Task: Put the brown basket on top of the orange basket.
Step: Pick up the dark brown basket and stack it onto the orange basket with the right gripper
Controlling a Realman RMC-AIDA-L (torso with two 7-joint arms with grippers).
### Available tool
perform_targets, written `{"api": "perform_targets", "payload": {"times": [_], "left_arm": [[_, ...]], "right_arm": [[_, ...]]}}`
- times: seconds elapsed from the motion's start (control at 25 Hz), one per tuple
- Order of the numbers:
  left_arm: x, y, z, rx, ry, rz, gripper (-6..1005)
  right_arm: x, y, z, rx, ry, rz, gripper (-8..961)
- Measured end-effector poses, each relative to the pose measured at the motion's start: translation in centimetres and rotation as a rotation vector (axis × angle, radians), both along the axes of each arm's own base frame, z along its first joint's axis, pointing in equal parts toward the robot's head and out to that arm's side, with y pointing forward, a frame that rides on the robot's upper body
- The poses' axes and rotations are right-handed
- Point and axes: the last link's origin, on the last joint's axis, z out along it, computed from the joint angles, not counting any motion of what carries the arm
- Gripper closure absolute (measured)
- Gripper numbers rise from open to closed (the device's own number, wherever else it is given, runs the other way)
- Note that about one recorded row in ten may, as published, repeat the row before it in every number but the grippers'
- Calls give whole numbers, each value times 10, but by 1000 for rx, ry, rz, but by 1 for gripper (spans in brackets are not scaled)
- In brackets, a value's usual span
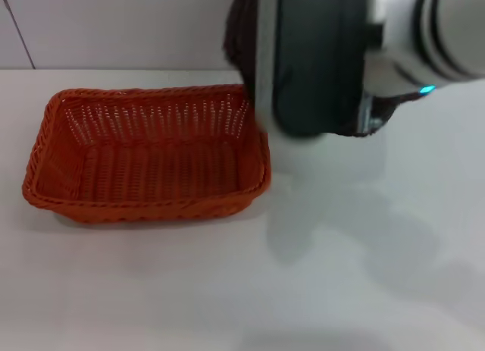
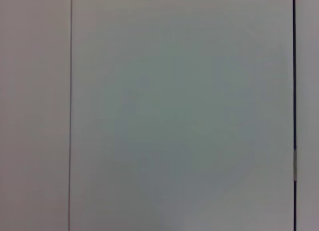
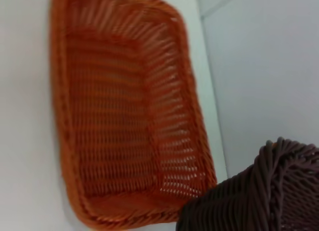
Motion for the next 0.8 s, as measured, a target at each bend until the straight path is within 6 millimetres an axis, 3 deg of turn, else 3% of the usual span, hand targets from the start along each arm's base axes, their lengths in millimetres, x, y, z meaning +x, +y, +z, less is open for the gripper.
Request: {"api": "perform_targets", "payload": {"times": [0.24, 0.8], "left_arm": [[-3, -3, 0, 2, -4, 11, 208], [-4, -2, -3, -6, -33, 18, 208]], "right_arm": [[7, -15, -19, -102, -158, 273, 806], [24, -23, -36, -140, -266, 651, 806]]}}
